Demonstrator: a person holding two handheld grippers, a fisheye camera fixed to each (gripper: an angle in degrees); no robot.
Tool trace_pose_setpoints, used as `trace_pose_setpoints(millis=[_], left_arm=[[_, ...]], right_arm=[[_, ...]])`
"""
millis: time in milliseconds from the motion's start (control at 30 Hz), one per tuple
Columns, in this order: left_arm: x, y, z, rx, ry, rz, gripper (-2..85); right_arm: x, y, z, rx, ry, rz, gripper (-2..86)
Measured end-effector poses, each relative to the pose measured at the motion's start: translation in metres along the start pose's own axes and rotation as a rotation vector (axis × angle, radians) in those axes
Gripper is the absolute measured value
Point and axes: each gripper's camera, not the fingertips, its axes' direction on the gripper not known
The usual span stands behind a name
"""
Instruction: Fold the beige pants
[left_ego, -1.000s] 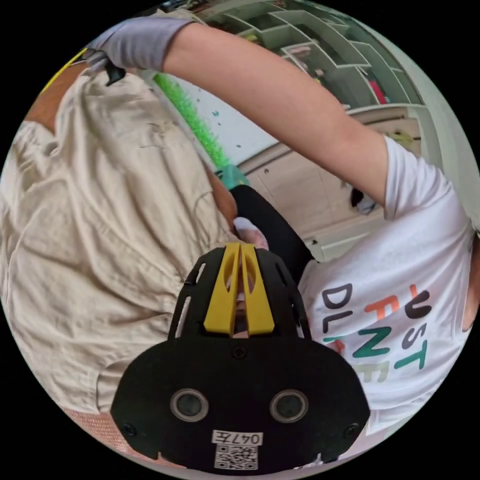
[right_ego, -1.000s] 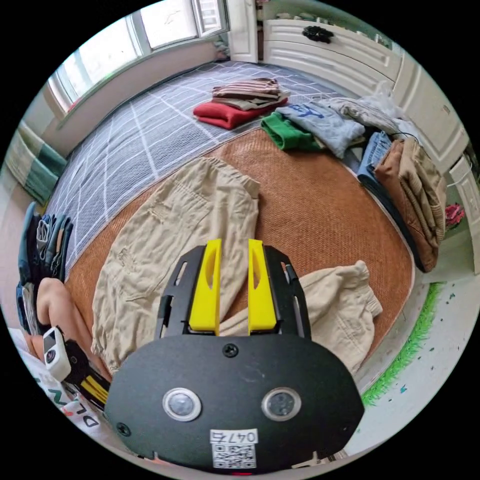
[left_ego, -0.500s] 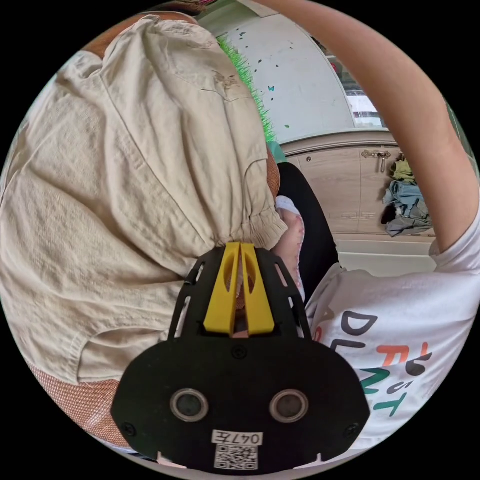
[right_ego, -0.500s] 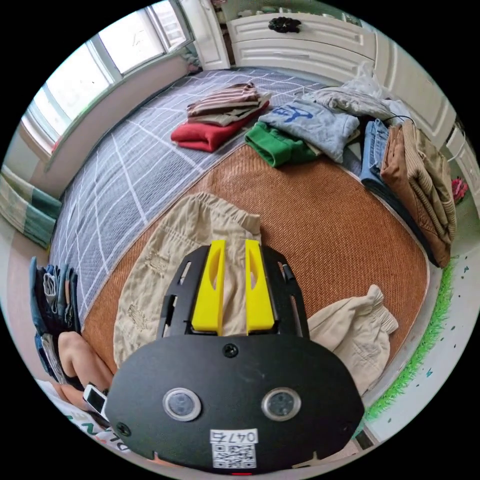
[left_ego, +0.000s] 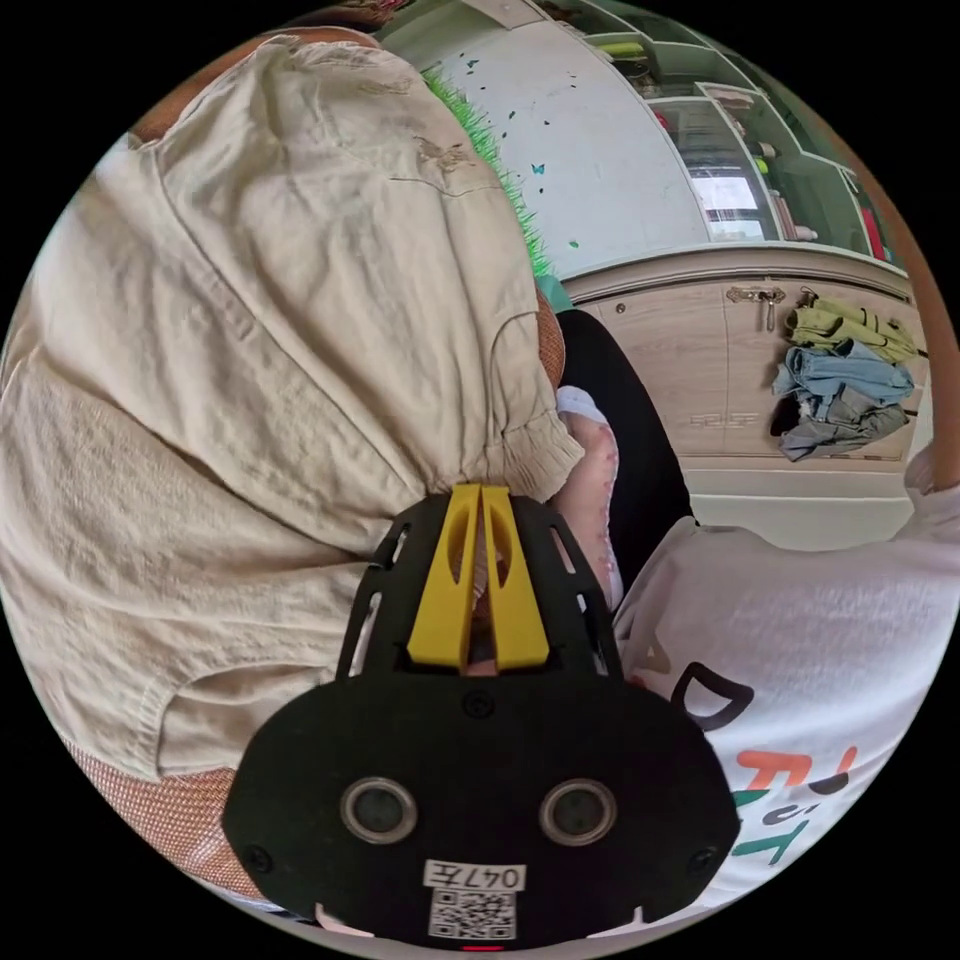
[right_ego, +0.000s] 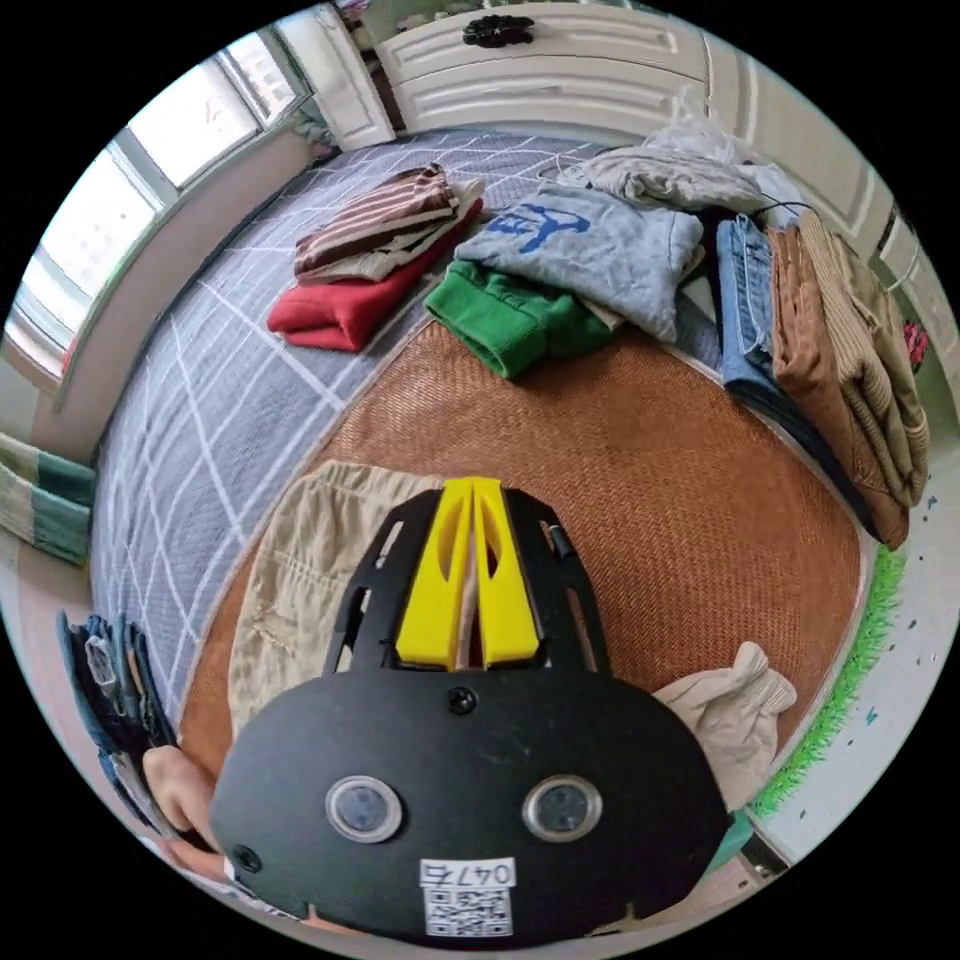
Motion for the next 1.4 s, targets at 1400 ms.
trace_pose_setpoints(millis=[1400], left_arm=[[-0.178,0.429,-0.237,1.313,-0.043,-0.903,-0.9]], right_arm=[[-0.205,0.487,-0.137,0.061,-0.130,-0.614,3.8]])
